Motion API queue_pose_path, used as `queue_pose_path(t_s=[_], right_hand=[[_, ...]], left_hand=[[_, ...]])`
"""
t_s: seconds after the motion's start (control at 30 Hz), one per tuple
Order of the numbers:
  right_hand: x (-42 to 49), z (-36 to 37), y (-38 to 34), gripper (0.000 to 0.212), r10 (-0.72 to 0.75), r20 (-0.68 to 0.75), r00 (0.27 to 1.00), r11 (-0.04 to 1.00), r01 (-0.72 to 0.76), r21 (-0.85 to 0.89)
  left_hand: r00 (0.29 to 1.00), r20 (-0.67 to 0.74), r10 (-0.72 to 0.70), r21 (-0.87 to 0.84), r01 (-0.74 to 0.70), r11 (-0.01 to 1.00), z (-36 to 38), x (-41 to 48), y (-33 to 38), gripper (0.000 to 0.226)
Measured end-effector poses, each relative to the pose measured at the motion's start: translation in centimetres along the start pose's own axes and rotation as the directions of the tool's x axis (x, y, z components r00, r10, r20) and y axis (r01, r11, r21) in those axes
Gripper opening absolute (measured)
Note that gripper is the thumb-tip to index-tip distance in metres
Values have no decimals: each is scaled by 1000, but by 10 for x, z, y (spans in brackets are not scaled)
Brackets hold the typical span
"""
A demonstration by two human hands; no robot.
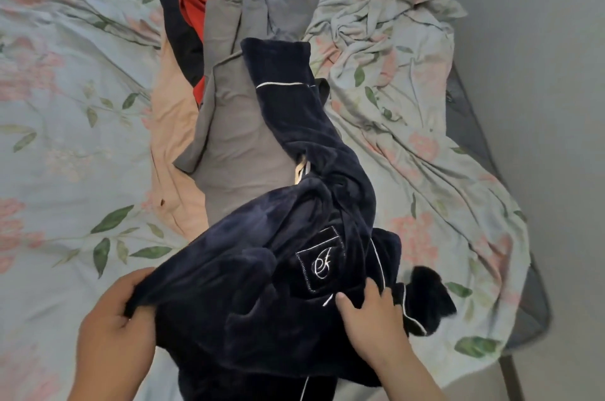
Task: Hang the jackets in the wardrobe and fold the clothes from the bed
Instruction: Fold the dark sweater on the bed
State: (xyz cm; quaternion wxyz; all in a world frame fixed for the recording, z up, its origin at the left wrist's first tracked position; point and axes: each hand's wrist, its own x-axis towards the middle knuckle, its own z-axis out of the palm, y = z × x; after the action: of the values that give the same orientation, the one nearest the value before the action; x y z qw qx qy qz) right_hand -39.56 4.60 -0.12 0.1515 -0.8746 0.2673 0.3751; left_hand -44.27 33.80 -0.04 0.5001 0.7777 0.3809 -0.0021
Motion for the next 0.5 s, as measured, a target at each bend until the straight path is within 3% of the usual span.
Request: queue_pose_path(t_s=[0.07,0.13,0.2,0.23,0.3,0.37,0.43,0.5], right_hand=[[-6,8,-3,68,-165,-144,976,979,145,-145],[-12,16,-10,58,-387,-220,896,915,343,-215],[-14,21,-22,50,-511,-175,841,859,505,-84],[-14,22,-29,48,-531,-133,837,844,537,9],[-10,23,-38,49,-557,-20,830,830,557,29],[-5,22,-43,55,-528,99,844,844,534,-55],[2,19,-48,52,-502,120,857,857,511,-67],[12,13,-56,43,-528,-18,849,849,527,-47]], left_hand=[[994,106,-1,73,-7,997,0,7,-4,51],[985,165,-57,115,38,993,5,11,-10,52],[987,130,-93,136,76,988,9,13,-9,54],[995,89,-49,129,37,991,10,12,-4,55],[981,75,180,99,-187,977,14,6,13,47],[907,254,336,82,-366,927,26,-3,26,34],[825,486,289,207,-430,879,47,-9,26,58],[778,612,141,453,-491,744,65,-7,13,78]])
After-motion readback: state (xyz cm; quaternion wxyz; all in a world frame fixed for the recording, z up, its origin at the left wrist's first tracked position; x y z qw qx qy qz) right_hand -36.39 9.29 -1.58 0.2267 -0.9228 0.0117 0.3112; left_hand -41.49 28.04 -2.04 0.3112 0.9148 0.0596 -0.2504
